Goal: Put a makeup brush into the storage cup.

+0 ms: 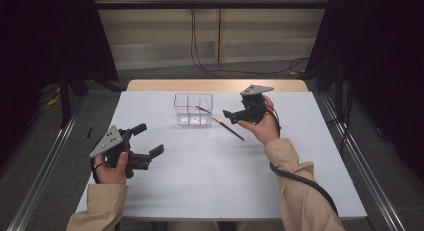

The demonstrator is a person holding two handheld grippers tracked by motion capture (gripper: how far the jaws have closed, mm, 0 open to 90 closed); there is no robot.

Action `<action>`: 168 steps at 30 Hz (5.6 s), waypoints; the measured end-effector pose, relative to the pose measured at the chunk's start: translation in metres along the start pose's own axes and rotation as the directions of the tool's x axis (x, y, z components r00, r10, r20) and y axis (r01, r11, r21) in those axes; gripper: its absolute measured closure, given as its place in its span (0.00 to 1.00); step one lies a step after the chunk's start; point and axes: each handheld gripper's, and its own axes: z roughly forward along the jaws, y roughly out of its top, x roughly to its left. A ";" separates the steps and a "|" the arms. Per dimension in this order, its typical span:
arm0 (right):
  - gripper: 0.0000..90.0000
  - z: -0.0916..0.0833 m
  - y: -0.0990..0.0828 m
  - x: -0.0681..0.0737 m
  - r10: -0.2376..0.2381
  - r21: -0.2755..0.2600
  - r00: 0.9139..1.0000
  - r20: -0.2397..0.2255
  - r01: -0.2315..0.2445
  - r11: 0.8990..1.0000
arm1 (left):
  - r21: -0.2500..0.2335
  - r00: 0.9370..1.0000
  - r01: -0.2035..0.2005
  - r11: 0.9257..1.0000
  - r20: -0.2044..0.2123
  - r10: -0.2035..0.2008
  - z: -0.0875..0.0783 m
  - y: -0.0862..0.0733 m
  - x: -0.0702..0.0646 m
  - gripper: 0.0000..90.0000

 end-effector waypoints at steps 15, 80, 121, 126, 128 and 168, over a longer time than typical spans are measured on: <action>0.03 0.008 0.009 0.003 -0.013 0.166 1.000 -0.007 0.014 0.986 | 0.006 1.000 -0.006 1.000 0.005 0.006 0.001 0.000 -0.001 0.01; 0.08 0.040 0.003 -0.001 -0.034 0.660 0.997 -0.069 0.071 0.748 | 0.013 1.000 -0.002 1.000 0.009 0.001 0.002 -0.002 0.000 0.01; 0.39 0.047 -0.011 0.002 -0.031 0.706 0.988 -0.153 0.131 0.696 | 0.023 1.000 -0.015 1.000 -0.005 0.015 0.002 -0.001 0.000 0.01; 0.43 0.049 -0.010 0.003 -0.036 0.704 0.987 -0.158 0.138 0.696 | 0.026 1.000 -0.014 1.000 -0.003 0.014 0.003 -0.002 0.000 0.01; 0.44 0.050 -0.010 0.003 -0.037 0.704 0.988 -0.153 0.135 0.697 | 0.027 1.000 -0.014 1.000 -0.004 0.015 0.003 -0.002 0.000 0.01; 0.95 0.047 -0.005 0.009 0.016 0.755 0.995 -0.100 0.065 0.652 | 0.039 0.999 -0.034 0.999 -0.003 0.034 0.004 -0.001 -0.002 0.01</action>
